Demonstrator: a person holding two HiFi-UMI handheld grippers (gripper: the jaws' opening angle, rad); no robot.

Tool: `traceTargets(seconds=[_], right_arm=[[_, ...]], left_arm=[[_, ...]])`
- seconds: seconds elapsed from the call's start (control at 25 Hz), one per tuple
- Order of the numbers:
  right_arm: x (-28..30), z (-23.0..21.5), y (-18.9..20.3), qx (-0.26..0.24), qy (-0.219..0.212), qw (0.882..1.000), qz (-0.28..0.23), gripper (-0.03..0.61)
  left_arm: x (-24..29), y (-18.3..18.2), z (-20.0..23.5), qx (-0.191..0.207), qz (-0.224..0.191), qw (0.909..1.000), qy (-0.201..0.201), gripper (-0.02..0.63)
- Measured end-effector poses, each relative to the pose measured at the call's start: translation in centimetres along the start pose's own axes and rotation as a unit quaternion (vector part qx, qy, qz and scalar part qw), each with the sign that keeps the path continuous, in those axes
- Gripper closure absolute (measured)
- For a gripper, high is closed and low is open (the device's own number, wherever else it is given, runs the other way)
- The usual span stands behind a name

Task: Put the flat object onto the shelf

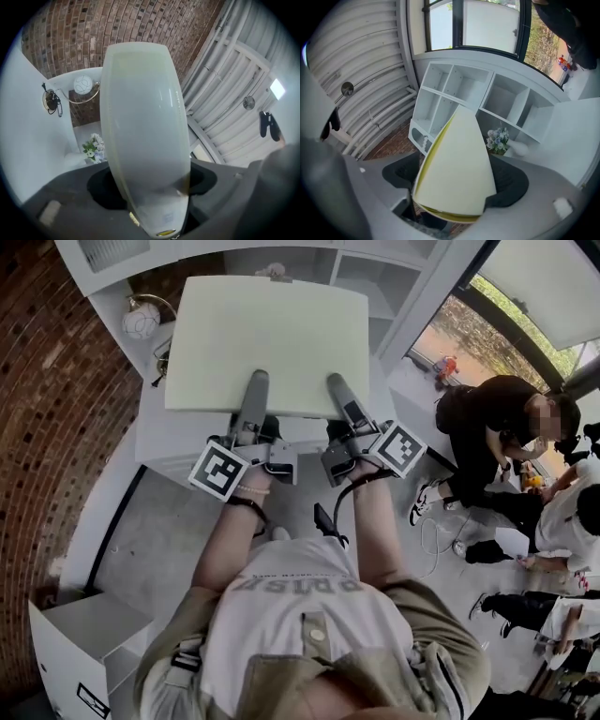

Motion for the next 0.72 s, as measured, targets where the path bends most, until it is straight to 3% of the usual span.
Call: traceTargets(seconds=[0.44, 0.72], right_arm=[[6.4, -0.7, -1.6, -0.017, -0.011, 1.000, 0.024, 0.150], [9.3, -0.5, -2.3, -0.025, -0.007, 0.999, 0.024, 0.150]], left_arm=[[3.9, -2.4, 3.5, 0.022, -0.002, 0.9997, -0.008, 0.276], [5.3, -3.8, 5.8, 0.015, -0.001, 0.9997, -0.017, 0.276]])
Point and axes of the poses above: the fingertips, and each gripper's own axes: x forward along the fingers, z to its left, y out of its underside, the point moved 3 cm from there along -x, backward along the fingers, and after that the axes turned 14 degrees about y, right-handed, at the moved point
